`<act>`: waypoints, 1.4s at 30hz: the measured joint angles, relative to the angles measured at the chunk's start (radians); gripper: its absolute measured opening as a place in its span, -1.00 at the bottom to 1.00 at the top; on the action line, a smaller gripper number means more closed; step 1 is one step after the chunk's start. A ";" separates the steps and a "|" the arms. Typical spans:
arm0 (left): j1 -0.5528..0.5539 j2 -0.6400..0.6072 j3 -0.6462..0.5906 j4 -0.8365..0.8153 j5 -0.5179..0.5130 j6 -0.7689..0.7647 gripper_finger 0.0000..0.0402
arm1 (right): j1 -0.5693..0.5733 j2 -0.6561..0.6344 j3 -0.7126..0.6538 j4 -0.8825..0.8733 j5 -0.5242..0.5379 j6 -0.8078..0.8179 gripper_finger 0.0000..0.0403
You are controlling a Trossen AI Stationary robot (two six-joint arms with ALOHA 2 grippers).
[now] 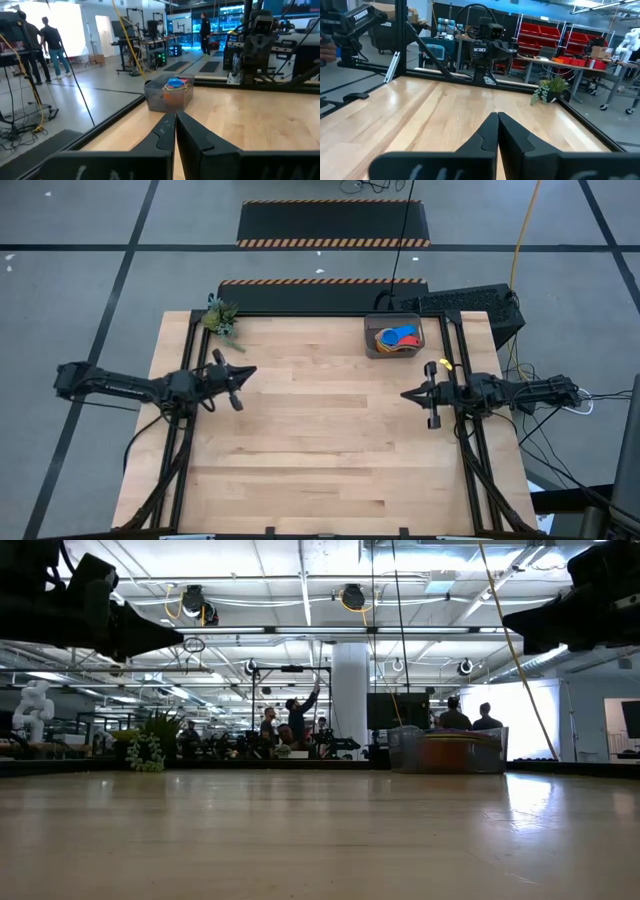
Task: Nest measuring cups in basket
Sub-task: Return to Home Position
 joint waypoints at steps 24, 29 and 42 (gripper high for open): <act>0.000 -0.438 0.001 -0.369 0.092 0.077 -0.91 | 0.000 0.000 0.000 0.053 0.000 0.000 -1.00; 0.000 -0.460 0.001 -0.406 0.210 0.102 -0.91 | 0.000 0.000 0.000 0.053 0.000 0.000 -1.00; 0.095 -0.460 0.002 -0.485 0.366 0.085 -0.91 | 0.000 0.000 0.000 0.054 -0.001 0.000 -1.00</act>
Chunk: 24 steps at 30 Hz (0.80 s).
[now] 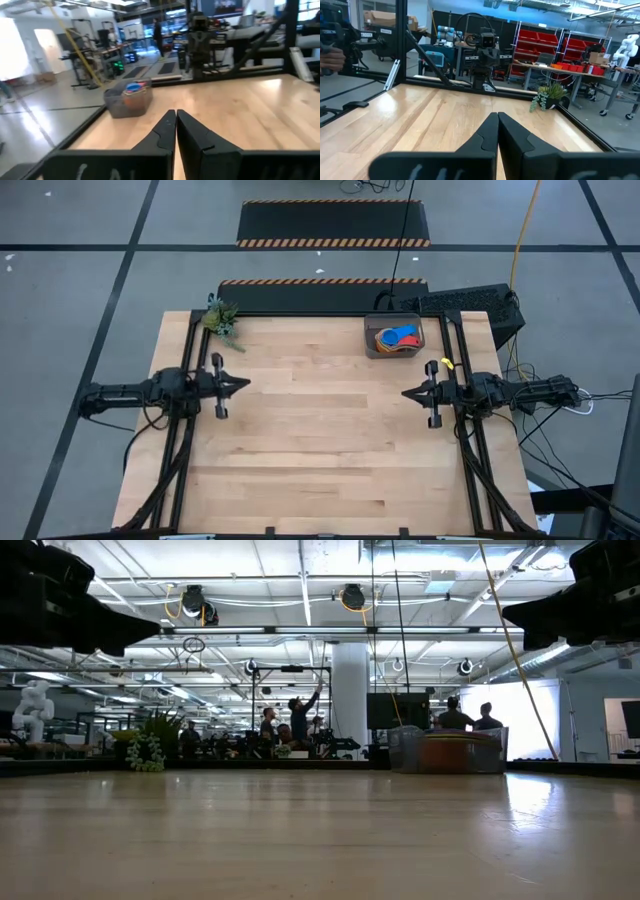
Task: Nest measuring cups in basket
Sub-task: Return to Home Position
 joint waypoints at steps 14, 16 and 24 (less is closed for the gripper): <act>0.004 0.024 0.000 -0.018 0.099 -0.067 -0.91 | 0.000 0.000 0.000 0.000 0.000 0.000 -1.00; 0.004 0.034 0.000 -0.018 0.098 -0.074 -0.91 | 0.000 0.000 0.000 0.000 0.000 0.000 -1.00; 0.004 0.056 -0.001 -0.016 0.097 -0.075 -0.91 | 0.000 0.000 0.000 0.000 0.000 0.000 -1.00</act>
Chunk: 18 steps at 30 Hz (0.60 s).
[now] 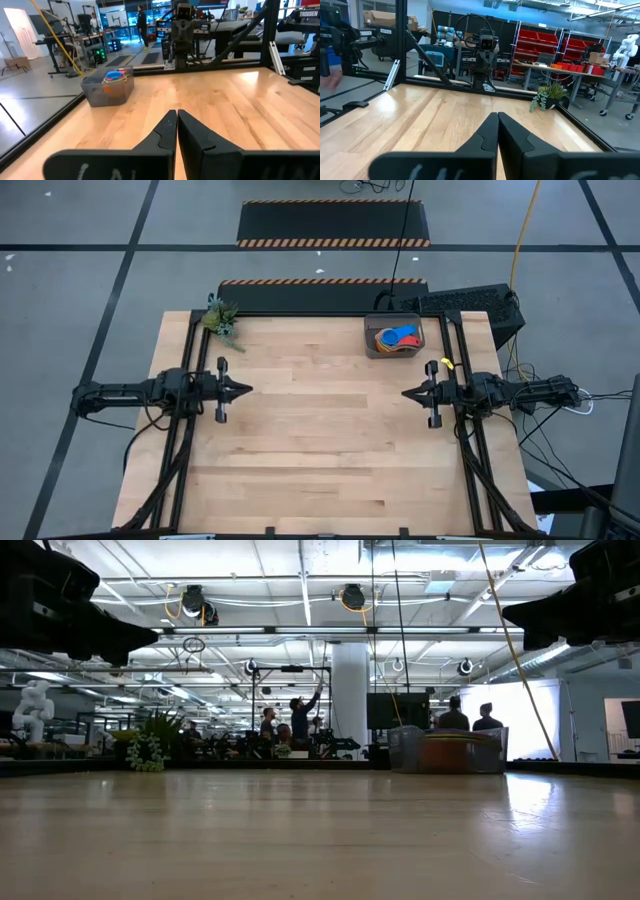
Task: Nest measuring cups in basket
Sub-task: Return to Home Position
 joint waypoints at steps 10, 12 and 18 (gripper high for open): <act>0.000 0.000 -0.001 0.001 -0.001 -0.001 -0.91 | 0.000 0.000 0.000 0.000 0.000 0.000 -1.00; 0.000 0.000 -0.001 0.002 -0.001 -0.001 -0.91 | 0.000 0.000 0.000 0.000 0.000 0.000 -1.00; 0.000 0.000 -0.001 0.002 -0.001 -0.003 -0.91 | 0.000 0.000 0.000 0.000 0.000 0.000 -1.00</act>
